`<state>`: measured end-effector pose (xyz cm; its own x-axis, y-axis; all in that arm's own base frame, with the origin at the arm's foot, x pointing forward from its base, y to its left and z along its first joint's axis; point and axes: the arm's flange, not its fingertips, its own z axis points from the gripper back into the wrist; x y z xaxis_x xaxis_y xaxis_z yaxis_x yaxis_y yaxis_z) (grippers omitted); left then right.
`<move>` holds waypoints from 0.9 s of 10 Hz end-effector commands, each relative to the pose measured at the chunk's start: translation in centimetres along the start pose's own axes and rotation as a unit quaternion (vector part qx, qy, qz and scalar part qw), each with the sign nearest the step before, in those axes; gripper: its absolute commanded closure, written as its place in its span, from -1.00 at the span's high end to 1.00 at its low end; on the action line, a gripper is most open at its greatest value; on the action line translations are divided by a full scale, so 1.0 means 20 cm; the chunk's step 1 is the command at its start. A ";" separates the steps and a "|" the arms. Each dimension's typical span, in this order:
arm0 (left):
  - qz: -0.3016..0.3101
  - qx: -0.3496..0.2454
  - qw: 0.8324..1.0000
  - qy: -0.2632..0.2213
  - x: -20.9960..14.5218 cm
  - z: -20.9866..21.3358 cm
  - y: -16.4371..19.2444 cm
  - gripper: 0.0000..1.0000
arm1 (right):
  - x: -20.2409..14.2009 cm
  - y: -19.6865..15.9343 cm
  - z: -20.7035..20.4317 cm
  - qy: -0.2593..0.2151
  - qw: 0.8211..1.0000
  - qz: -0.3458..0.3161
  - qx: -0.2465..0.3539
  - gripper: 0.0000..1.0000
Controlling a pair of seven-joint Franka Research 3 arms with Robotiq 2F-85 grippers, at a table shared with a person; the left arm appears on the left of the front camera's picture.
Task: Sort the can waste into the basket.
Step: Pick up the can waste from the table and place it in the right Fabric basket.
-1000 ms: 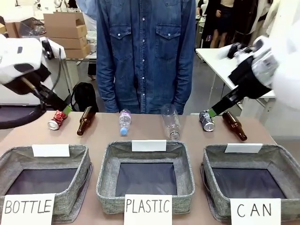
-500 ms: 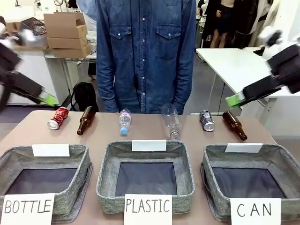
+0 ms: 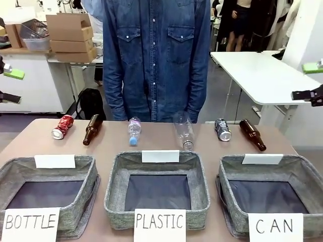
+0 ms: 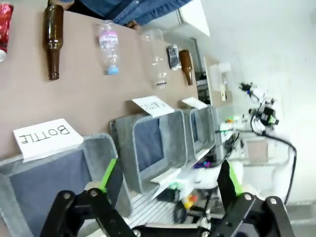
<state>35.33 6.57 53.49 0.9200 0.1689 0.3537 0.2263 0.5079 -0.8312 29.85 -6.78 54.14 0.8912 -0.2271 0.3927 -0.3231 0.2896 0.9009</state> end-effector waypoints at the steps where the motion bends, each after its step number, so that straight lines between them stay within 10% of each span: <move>1: 0.030 0.048 0.998 -0.026 0.00 -0.11 -0.05 1.00 | -0.07 0.04 -0.13 -0.064 0.986 0.112 -0.102 1.00; 2: 0.021 0.191 0.980 -0.057 -0.02 -0.13 -0.13 1.00 | 0.00 0.00 0.00 0.000 1.000 0.000 0.000 1.00; 3: 0.021 0.013 1.000 -0.012 0.02 -0.04 0.03 1.00 | 0.00 0.00 0.00 0.000 1.000 0.000 0.000 1.00; 9: 0.030 0.026 0.999 -0.009 -0.01 -0.05 0.01 1.00 | 0.00 0.00 0.00 0.000 1.000 0.000 0.000 1.00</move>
<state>35.62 6.11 52.65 0.9269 0.2149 0.3078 0.1498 0.5401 -0.8282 29.33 -6.80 53.94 0.9040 -0.2288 0.3611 -0.2873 0.3003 0.9095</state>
